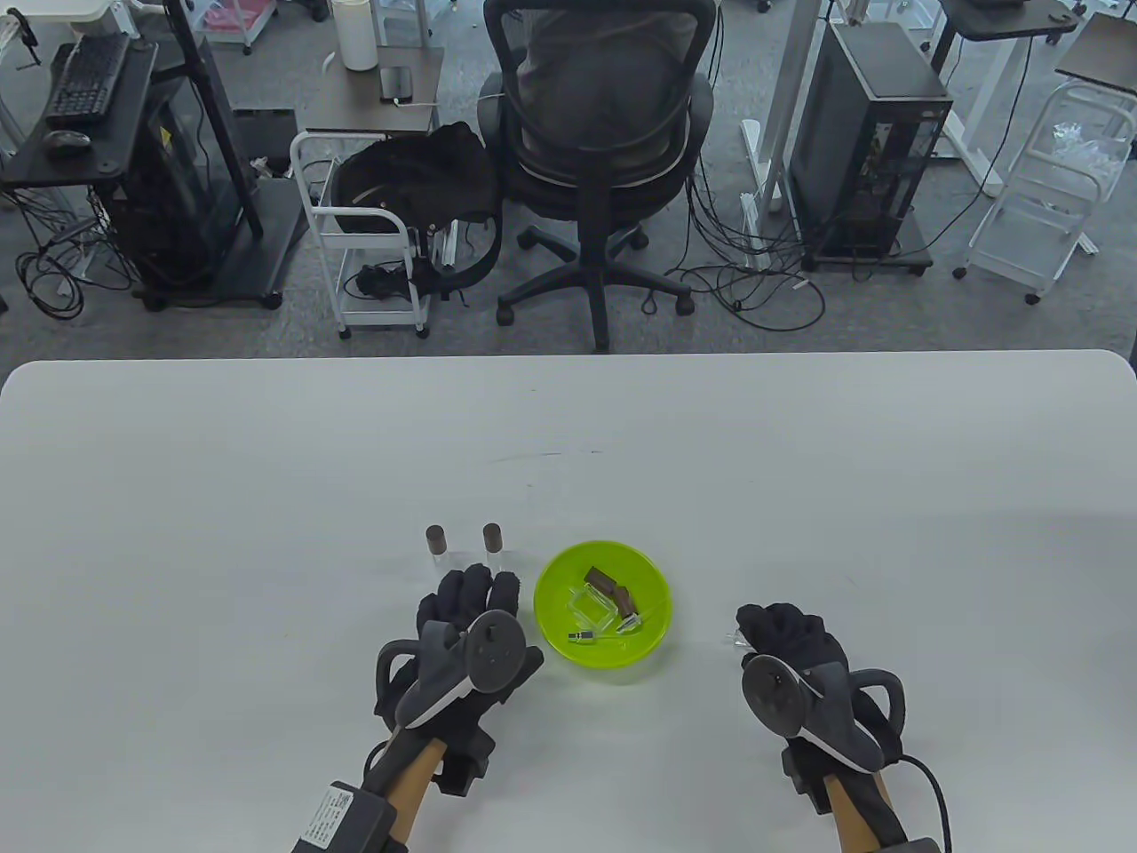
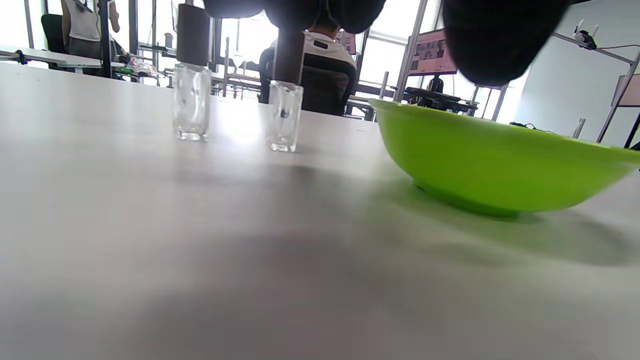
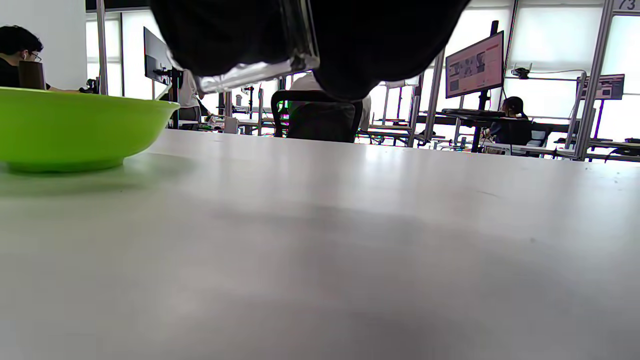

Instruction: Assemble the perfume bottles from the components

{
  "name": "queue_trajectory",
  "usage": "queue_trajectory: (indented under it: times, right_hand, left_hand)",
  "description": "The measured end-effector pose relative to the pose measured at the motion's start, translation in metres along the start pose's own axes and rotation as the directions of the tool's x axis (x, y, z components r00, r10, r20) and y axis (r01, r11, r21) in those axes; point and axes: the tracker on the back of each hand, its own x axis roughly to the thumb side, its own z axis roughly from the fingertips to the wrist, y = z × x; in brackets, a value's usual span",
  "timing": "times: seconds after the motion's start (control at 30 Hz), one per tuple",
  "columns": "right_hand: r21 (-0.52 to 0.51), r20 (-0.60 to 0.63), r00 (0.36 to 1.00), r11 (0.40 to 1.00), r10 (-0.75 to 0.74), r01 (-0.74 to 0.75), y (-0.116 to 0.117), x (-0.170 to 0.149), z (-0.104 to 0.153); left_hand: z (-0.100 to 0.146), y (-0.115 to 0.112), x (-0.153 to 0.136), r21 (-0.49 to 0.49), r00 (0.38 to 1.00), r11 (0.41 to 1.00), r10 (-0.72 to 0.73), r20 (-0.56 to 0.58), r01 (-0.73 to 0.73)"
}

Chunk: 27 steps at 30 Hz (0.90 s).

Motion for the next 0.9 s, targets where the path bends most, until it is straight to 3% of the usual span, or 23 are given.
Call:
queue_trajectory:
  times: [0.23,0.4,0.6,0.9]
  right_hand:
    - [-0.014,0.004,1.000,1.000,-0.008,0.008,0.001,-0.002,0.001]
    - [-0.018,0.006,1.000,1.000,-0.019,0.019,0.003,-0.005,0.003]
    - [-0.036,0.002,0.999,0.998,-0.043,0.043,0.003,-0.009,0.004]
    - [-0.047,0.007,0.998,0.997,-0.056,0.056,0.003,-0.008,0.004]
  left_hand:
    - [-0.034,-0.003,0.068,-0.024,0.990,0.995,-0.099,0.104,0.102]
    - [-0.063,-0.018,0.097,-0.101,0.992,0.989,-0.101,0.077,0.109]
    - [-0.076,-0.037,0.107,-0.148,0.986,0.976,-0.157,0.047,0.163]
    - [-0.080,-0.046,0.111,-0.107,0.971,0.965,-0.235,0.046,0.239]
